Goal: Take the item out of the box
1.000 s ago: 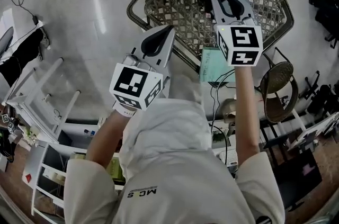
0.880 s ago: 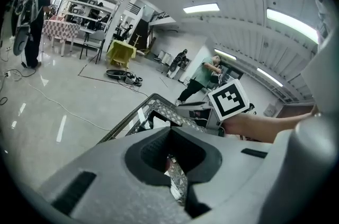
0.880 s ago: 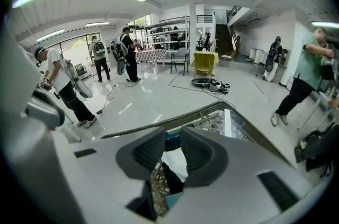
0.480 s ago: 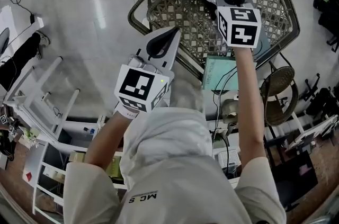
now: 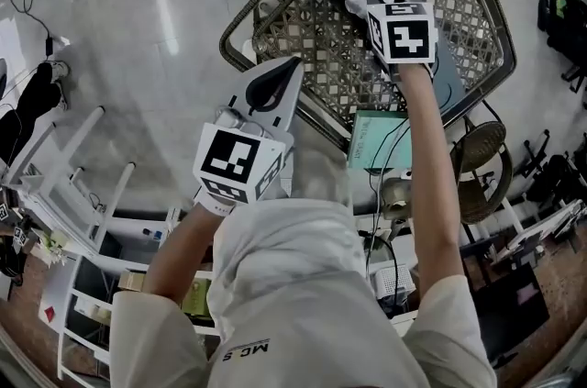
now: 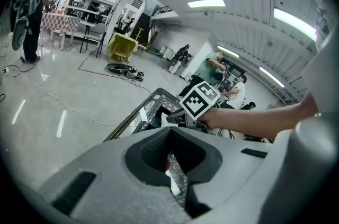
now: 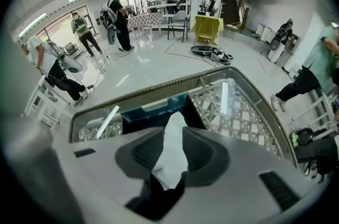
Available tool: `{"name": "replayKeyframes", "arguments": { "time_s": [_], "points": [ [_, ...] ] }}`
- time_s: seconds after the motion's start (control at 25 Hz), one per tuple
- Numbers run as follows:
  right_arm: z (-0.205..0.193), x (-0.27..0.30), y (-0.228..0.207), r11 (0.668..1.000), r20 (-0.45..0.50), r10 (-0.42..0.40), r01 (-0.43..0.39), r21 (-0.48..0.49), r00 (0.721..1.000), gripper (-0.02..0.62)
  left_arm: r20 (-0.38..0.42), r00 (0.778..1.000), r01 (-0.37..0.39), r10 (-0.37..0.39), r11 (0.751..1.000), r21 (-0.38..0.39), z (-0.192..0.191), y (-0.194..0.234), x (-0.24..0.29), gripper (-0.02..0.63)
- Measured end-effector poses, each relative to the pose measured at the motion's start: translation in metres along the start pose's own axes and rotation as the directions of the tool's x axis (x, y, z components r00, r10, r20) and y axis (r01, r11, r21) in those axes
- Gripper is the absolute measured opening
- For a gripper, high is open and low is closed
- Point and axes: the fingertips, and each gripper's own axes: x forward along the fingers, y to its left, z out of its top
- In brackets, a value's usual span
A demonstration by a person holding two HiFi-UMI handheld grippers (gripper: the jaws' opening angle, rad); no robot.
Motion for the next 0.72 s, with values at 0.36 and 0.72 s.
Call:
{"name": "replayKeyframes", "arguments": {
  "time_s": [0.36, 0.72],
  "points": [
    [-0.015, 0.02, -0.002, 1.0, -0.142, -0.01, 0.011, 0.01, 0.99, 0.119, 0.009, 1.0, 0.009, -0.008, 1.0, -0.028, 0.003, 0.006, 0.003, 0.02],
    [-0.018, 0.017, -0.002, 0.999, -0.168, -0.026, 0.022, -0.027, 0.985, 0.022, 0.023, 1.0, -0.003, 0.004, 1.0, -0.03, 0.008, 0.015, -0.006, 0.02]
  ]
}}
